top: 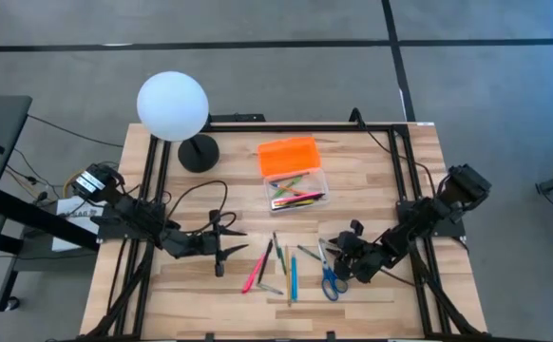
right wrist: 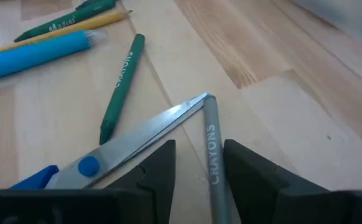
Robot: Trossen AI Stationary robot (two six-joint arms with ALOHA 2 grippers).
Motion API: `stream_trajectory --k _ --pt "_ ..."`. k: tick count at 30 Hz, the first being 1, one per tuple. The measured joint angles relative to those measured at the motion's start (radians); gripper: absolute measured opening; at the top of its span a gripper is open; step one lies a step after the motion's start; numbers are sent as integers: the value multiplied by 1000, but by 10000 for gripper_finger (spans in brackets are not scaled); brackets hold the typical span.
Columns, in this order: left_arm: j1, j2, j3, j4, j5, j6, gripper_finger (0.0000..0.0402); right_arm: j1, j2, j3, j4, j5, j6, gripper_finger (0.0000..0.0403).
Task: Pick & place school supplies into a supply box
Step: Put the gray crayon into the orange supply box
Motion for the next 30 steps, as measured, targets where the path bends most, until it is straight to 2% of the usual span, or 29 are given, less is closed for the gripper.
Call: stream_trajectory --k 7,17,20,25,30 --pt "0 0 0 0 0 1 131 0 1 3 -33 -1 5 121" --pt "0 0 0 -6 0 2 131 -12 -7 6 -123 -55 -2 15" --pt "0 0 0 -6 -3 2 131 -14 -9 17 -144 -75 -21 10" --pt "0 0 0 -8 -9 2 131 -28 -31 92 -323 -161 -21 25" --pt "0 0 0 -9 -10 3 131 -53 -59 166 -515 -256 -47 6"
